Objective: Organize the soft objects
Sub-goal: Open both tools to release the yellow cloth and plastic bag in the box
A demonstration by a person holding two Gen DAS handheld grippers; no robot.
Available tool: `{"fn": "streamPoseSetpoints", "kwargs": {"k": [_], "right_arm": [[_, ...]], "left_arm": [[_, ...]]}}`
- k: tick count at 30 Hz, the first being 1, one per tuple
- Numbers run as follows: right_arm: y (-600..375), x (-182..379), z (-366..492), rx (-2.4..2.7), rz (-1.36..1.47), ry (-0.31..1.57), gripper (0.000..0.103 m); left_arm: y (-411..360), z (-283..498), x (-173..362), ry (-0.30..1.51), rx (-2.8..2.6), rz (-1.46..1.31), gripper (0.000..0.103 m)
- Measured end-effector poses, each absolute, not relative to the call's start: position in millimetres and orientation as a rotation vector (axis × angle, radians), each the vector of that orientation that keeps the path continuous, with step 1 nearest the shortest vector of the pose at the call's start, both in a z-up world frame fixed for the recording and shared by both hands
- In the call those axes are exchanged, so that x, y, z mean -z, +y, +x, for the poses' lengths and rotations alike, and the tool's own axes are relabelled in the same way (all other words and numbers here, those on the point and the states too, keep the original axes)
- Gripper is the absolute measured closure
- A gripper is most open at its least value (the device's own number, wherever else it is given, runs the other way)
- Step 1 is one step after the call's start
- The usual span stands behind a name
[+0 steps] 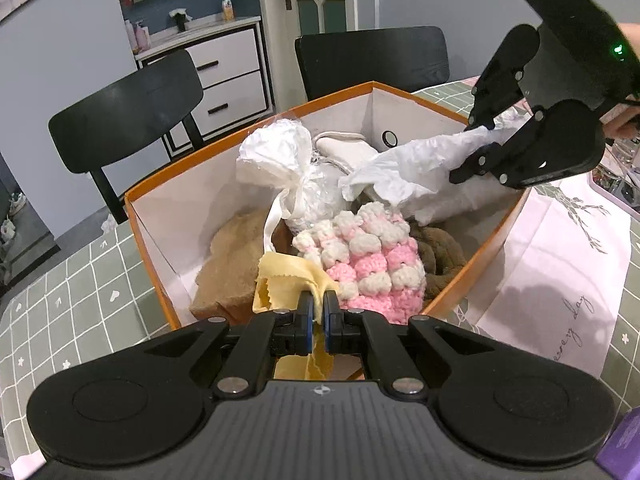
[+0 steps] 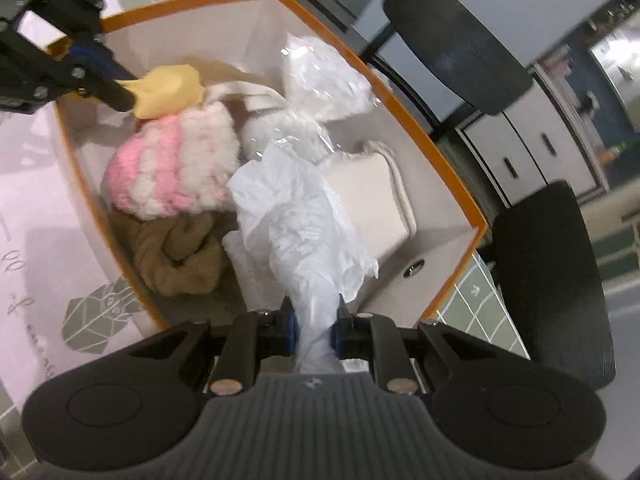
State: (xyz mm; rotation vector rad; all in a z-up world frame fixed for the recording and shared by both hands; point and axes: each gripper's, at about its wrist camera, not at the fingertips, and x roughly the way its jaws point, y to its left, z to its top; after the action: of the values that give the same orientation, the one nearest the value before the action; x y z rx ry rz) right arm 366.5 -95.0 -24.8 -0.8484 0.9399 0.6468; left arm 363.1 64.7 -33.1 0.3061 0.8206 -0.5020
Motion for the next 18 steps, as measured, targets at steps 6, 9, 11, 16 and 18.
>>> {"fn": "streamPoseSetpoints", "kwargs": {"k": [6,9,11,16,18], "right_arm": [[-101,31,385,-0.558,-0.622,1.056,0.064],[-105,19,378,-0.529,-0.589,1.006,0.034],[-108,6,371,-0.533,-0.566,0.956,0.028],[-127,-22,357,-0.528,-0.474,0.929,0.051],[-130,-25,355,-0.538,-0.474,0.947,0.089]], "left_arm": [[60,364,35,0.830,0.476,0.302,0.095],[60,361,33,0.794,0.450,0.317,0.076],[61,357,28,0.770,0.456,0.316,0.056],[63,346,14,0.717,0.490,0.282,0.036],[62,344,12,0.715,0.502,0.276,0.038]]}}
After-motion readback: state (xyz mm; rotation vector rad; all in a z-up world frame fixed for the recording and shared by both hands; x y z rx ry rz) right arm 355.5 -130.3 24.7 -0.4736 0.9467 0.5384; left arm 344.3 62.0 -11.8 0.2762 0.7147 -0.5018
